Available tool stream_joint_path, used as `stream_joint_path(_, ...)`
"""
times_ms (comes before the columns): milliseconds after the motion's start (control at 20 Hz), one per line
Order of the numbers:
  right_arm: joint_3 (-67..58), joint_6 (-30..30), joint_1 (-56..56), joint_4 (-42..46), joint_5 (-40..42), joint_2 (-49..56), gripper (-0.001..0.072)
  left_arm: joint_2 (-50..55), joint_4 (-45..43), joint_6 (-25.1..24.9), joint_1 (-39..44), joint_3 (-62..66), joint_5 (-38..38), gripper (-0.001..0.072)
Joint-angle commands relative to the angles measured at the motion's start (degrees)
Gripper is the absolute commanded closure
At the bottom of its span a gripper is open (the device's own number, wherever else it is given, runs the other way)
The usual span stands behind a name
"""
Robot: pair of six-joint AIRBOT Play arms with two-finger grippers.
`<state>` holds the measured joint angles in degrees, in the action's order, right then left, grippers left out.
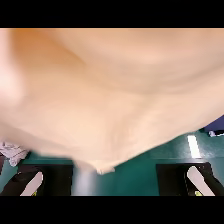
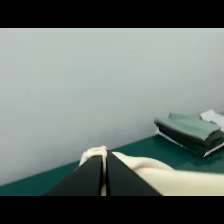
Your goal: Fold the shirts.
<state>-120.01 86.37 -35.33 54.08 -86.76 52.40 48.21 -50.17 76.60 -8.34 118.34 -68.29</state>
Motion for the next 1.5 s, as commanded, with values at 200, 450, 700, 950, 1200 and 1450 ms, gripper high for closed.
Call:
stream_joint_path(200,17.7,3.2,5.3,7.1,-13.4,18.9,0.0697,23.1,-1.1,1.0,0.0,-15.1,-15.1,0.0684)
stream_joint_path(450,24.9,3.8,16.8,15.1,-4.2,33.3,0.0697,41.7,-0.3,1.0,0.0,-18.1,-11.9,0.0684)
stream_joint_path(700,25.5,5.2,24.6,15.1,20.4,41.0,0.0697,49.5,4.2,-3.7,0.2,-18.1,6.8,0.0684)
stream_joint_path(950,25.4,5.2,28.8,18.3,36.1,41.7,0.0697,49.9,2.5,-9.7,3.2,-17.9,20.0,0.0684)
stream_joint_path(1200,25.5,4.5,29.7,26.7,31.0,41.7,0.0697,50.4,-8.7,-9.5,3.8,-17.9,13.8,0.0684)
stream_joint_path(1450,26.5,2.0,29.9,27.1,17.8,41.6,0.0697,50.4,-16.3,-9.8,3.8,-17.9,-3.0,0.0684)
